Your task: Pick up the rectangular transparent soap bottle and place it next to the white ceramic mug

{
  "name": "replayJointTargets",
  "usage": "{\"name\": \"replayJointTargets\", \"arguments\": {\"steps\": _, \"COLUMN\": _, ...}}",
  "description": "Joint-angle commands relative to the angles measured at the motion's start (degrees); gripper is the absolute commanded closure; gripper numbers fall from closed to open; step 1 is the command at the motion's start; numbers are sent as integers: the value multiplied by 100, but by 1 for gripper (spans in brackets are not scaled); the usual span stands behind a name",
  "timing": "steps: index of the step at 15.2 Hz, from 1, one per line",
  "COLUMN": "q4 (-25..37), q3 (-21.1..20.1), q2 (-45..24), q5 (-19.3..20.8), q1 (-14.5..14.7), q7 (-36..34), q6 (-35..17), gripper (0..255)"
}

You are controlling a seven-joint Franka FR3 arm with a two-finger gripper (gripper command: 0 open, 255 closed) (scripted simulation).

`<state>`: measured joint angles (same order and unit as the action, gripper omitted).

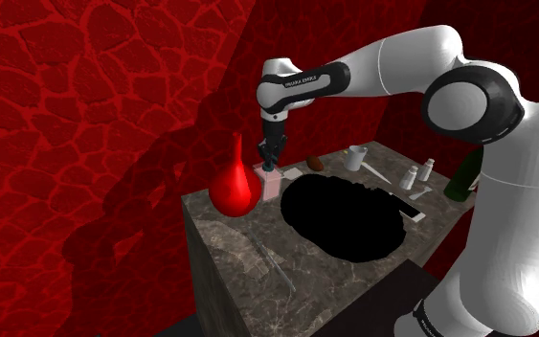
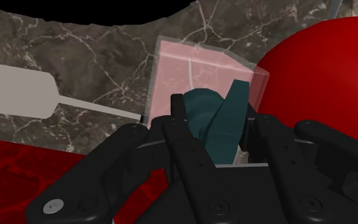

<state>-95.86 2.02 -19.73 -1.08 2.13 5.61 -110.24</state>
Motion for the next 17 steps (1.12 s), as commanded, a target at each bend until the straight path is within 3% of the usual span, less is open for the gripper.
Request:
{"name": "replayJointTargets", "arguments": {"steps": 1, "q4": 66, "q3": 2, "q2": 36, "q5": 2, "q1": -2, "q7": 1, "q6": 102, "gripper": 255}}
{"name": "replayJointTargets", "arguments": {"steps": 17, "q4": 1030, "q3": 6, "q2": 226, "q5": 13, "q1": -5, "q7": -12, "q6": 1258, "gripper": 255}}
